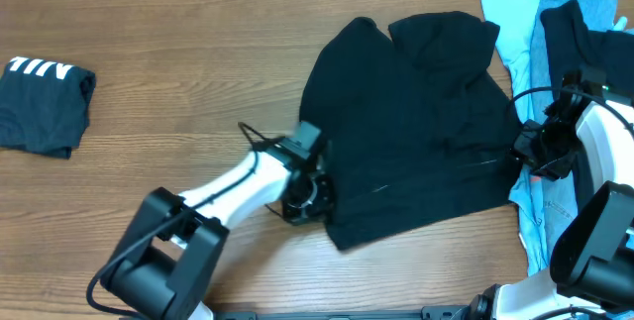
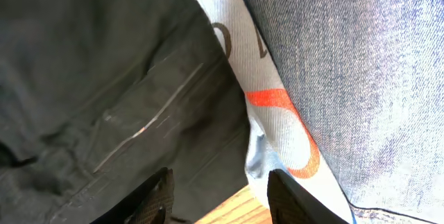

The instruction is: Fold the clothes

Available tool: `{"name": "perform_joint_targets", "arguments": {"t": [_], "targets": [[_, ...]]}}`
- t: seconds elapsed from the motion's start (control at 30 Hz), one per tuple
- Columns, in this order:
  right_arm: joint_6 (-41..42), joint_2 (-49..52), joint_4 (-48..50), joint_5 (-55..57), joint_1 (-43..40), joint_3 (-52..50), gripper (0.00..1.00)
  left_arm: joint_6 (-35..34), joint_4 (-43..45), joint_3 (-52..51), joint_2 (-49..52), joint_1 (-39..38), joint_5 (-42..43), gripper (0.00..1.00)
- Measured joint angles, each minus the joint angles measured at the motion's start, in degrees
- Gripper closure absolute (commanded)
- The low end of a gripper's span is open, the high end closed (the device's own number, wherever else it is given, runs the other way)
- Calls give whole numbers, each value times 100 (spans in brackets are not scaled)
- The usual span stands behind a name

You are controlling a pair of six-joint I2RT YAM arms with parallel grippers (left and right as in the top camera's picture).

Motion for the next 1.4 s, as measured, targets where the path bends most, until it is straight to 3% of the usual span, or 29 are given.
{"name": "perform_joint_targets", "arguments": {"t": [0.1, 0.2, 0.23, 0.27, 0.3, 0.33, 0.4, 0.5, 0.63, 0.73, 0.8, 0.83, 0.87, 0.9, 1.03, 1.1, 1.2, 1.27, 1.33, 1.4], "targets": [[2, 0, 7, -13, 2, 0, 52, 461, -317, 2, -2, 1403, -361, 96], [0, 0, 42, -90, 2, 0, 52, 1209, -378, 295, -22, 3377, -892, 96], [0, 0, 44, -127, 0, 0, 53, 1370, -404, 592, -22, 3947, -986, 85], [0, 0, 46, -142, 0, 0, 53, 1488, -420, 981, -22, 4472, -944, 67], [2, 0, 42, -146, 0, 0, 52, 1563, -422, 1377, -22, 4878, -813, 38], [0, 0, 50, -149, 2, 0, 52, 1694, -431, 1875, -22, 5276, -601, 21], [-2, 0, 55, -232, 2, 0, 52, 2044, -1102, 3058, -85, 5805, -46, 0], [-70, 0, 103, -476, 0, -2, 51, 2706, -2483, 4083, -184, 5510, -2, 0], [-151, 0, 175, -695, 2, -2, 51, 3067, -3993, 4013, -236, 4704, -264, 0], [-153, 0, 184, -741, 0, -4, 51, 2922, -3665, 2959, -236, 3956, -273, 0], [-151, 0, 188, -743, 0, -4, 51, 2614, -2800, 2116, -247, 3390, -177, 3], [-153, 0, 186, -745, 0, -4, 51, 2374, -2339, 1707, -243, 3093, -162, 11], [-153, 0, 188, -743, 2, -7, 51, 2087, -2194, 1543, -232, 2946, -212, 26], [-153, 0, 179, -745, 2, -7, 51, 1823, -1714, 1038, -223, 2522, -289, 28], [-155, 0, 199, -748, 0, -7, 51, 1270, -1204, 629, -225, 2203, -313, 21], [-153, 0, 203, -743, 2, -7, 51, 1034, -935, 466, -227, 1961, -208, 13], [-153, 0, 203, -748, 0, -7, 51, 498, -691, 299, -227, 1080, -4, 7], [-155, 0, 203, -745, 2, -4, 51, 181, -1016, 280, -227, 431, 186, 8], [-153, 0, 205, -745, 0, -7, 51, 52, -1158, 271, -227, 109, 210, 14], [-153, 0, 205, -745, 2, -7, 51, -101, -1132, 264, -227, -33, 118, 41]]}}
